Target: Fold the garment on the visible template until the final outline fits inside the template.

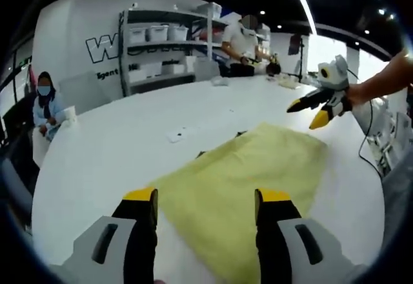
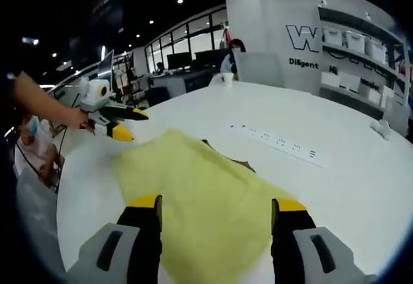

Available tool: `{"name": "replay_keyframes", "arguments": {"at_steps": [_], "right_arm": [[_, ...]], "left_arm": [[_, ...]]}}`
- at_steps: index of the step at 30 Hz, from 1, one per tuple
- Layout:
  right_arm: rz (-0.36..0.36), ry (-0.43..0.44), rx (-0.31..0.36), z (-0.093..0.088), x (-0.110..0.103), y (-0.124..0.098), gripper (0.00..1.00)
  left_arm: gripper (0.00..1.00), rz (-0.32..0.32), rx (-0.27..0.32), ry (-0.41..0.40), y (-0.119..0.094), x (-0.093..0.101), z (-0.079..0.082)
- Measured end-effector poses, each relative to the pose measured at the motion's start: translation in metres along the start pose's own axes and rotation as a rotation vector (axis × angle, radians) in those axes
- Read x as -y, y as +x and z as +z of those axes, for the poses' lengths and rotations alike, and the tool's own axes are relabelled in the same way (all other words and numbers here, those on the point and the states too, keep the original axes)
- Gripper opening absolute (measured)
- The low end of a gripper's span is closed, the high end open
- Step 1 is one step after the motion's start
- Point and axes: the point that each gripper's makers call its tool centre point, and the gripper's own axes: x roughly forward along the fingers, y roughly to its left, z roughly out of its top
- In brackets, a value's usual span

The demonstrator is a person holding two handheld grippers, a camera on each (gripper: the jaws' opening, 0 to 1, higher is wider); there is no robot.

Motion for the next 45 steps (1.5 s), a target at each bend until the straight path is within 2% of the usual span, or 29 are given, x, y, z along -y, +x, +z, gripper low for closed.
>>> {"name": "replay_keyframes", "arguments": {"at_steps": [10,22,40,45], "right_arm": [[-0.007,0.003,0.007,-0.008,-0.005,-0.015,0.65],[-0.024,0.009,0.002,-0.026,-0.012,-0.031,0.65],[-0.031,0.037,-0.059,-0.067,-0.019,-0.043,0.62],[-0.036,0.055,-0.075,-0.076,-0.019,-0.044,0.62]], "left_arm": [[0.64,-0.003,-0.007,-0.006,-0.014,0.008,-0.010],[0.70,0.007,-0.031,-0.029,-0.025,0.016,-0.026],[0.66,-0.023,-0.103,-0.069,-0.037,0.030,-0.065],[0.65,-0.034,-0.115,-0.073,-0.039,0.034,-0.072]]}}
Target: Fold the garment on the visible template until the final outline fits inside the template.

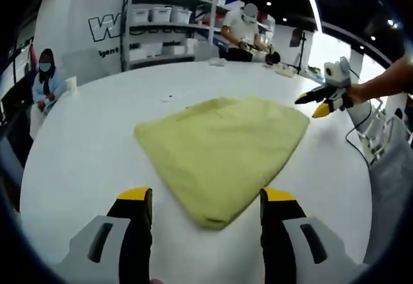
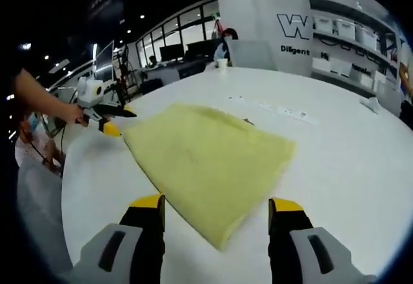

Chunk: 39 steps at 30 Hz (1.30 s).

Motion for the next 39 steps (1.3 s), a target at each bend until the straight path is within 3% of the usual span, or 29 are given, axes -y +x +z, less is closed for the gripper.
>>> {"name": "replay_keyframes", "arguments": {"at_steps": [10,15,20,25,29,39], "right_arm": [[-0.007,0.014,-0.020,-0.013,0.002,0.001,0.61],[-0.012,0.017,-0.042,-0.024,0.001,0.000,0.56],[-0.012,0.033,-0.054,-0.031,0.000,-0.004,0.44],[-0.001,0.051,-0.059,-0.034,-0.002,-0.006,0.25],[-0.002,0.053,-0.062,-0.034,-0.002,-0.006,0.18],[-0.020,0.025,-0.071,-0.034,0.003,-0.007,0.00]], "left_arm": [[0.58,0.000,-0.014,-0.023,-0.002,-0.002,-0.008],[0.52,-0.010,-0.026,-0.044,-0.002,0.000,-0.013],[0.44,-0.024,-0.033,-0.093,-0.001,0.001,-0.018],[0.34,-0.025,-0.037,-0.100,0.000,0.002,-0.020],[0.22,-0.052,-0.047,-0.119,0.000,0.008,-0.021],[0.03,-0.079,-0.057,-0.029,-0.005,0.014,-0.023]]}}
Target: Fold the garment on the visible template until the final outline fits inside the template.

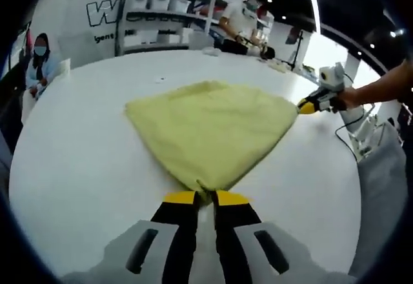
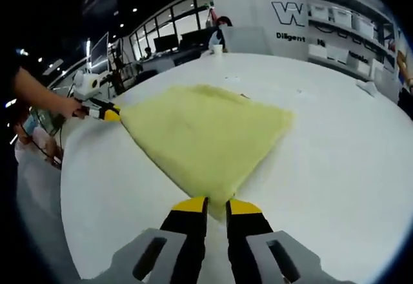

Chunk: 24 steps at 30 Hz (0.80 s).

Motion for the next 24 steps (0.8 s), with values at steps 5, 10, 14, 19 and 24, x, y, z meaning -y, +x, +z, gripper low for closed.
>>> {"name": "replay_keyframes", "arguments": {"at_steps": [5,10,14,19,24], "right_arm": [[-0.001,-0.003,-0.006,0.000,0.000,0.000,0.00],[-0.008,-0.029,-0.024,-0.002,0.003,0.001,0.00],[-0.016,-0.037,-0.027,-0.002,0.005,-0.001,0.00],[-0.020,-0.038,-0.031,-0.002,0.006,-0.001,0.00],[-0.036,-0.059,-0.039,-0.004,0.007,-0.005,0.00]], "left_arm": [[0.02,-0.004,0.000,0.006,-0.001,-0.002,0.000],[0.01,-0.011,-0.014,0.013,-0.006,-0.007,-0.003],[0.01,-0.007,-0.028,0.028,-0.011,-0.012,-0.007],[0.01,-0.020,-0.052,0.103,-0.011,-0.008,-0.012],[0.01,-0.004,-0.082,0.139,-0.012,-0.009,-0.018]]}}
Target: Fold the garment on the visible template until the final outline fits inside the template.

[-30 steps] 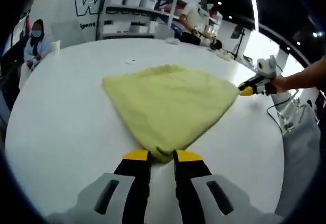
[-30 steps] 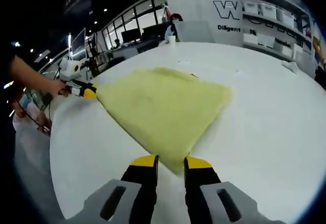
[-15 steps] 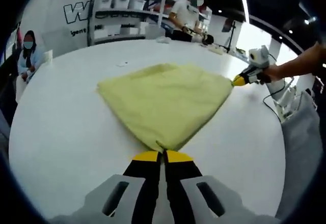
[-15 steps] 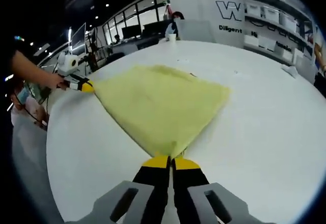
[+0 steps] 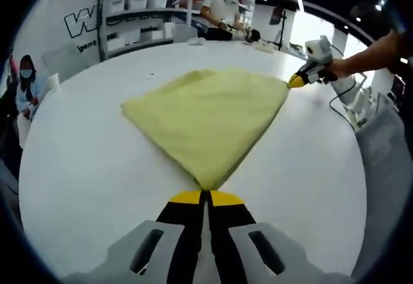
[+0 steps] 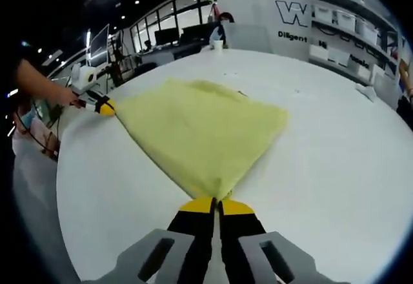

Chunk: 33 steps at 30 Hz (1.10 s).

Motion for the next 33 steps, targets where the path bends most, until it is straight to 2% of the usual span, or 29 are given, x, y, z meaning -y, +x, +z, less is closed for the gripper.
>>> {"name": "replay_keyframes", "arguments": {"at_steps": [2,3,5,9,11,13,16,20,26,29,33], "right_arm": [[-0.012,-0.007,0.010,0.002,0.001,-0.003,0.08],[-0.023,-0.004,0.016,0.004,0.002,-0.005,0.14],[-0.032,-0.018,0.052,0.012,0.002,-0.007,0.20],[-0.033,-0.079,0.086,0.027,-0.006,-0.004,0.20],[-0.022,-0.083,0.092,0.030,-0.013,0.001,0.21],[-0.009,-0.083,0.091,0.032,-0.018,0.006,0.19],[0.000,-0.081,0.081,0.032,-0.023,0.011,0.20],[0.012,-0.073,0.076,0.030,-0.026,0.013,0.20],[0.014,-0.055,0.079,0.031,-0.025,0.015,0.20],[0.014,-0.047,0.075,0.031,-0.024,0.016,0.21],[0.013,-0.038,0.067,0.028,-0.024,0.016,0.22]], "left_arm": [[0.03,0.044,-0.010,0.001,-0.002,-0.008,-0.001],[0.07,0.052,-0.009,0.003,-0.004,-0.009,0.000],[0.14,0.107,0.022,0.010,-0.006,-0.019,0.009],[0.23,0.170,0.115,0.027,-0.007,-0.025,0.039],[0.26,0.161,0.118,0.037,-0.004,-0.020,0.045],[0.27,0.209,0.140,0.128,-0.004,-0.024,0.056],[0.27,0.196,0.142,0.102,-0.004,-0.021,0.055],[0.27,0.212,0.130,0.107,-0.012,-0.025,0.049],[0.26,0.224,0.132,0.062,-0.021,-0.032,0.044],[0.26,0.191,0.137,0.051,-0.016,-0.025,0.045],[0.26,0.116,0.141,0.040,-0.002,-0.005,0.048]]}}
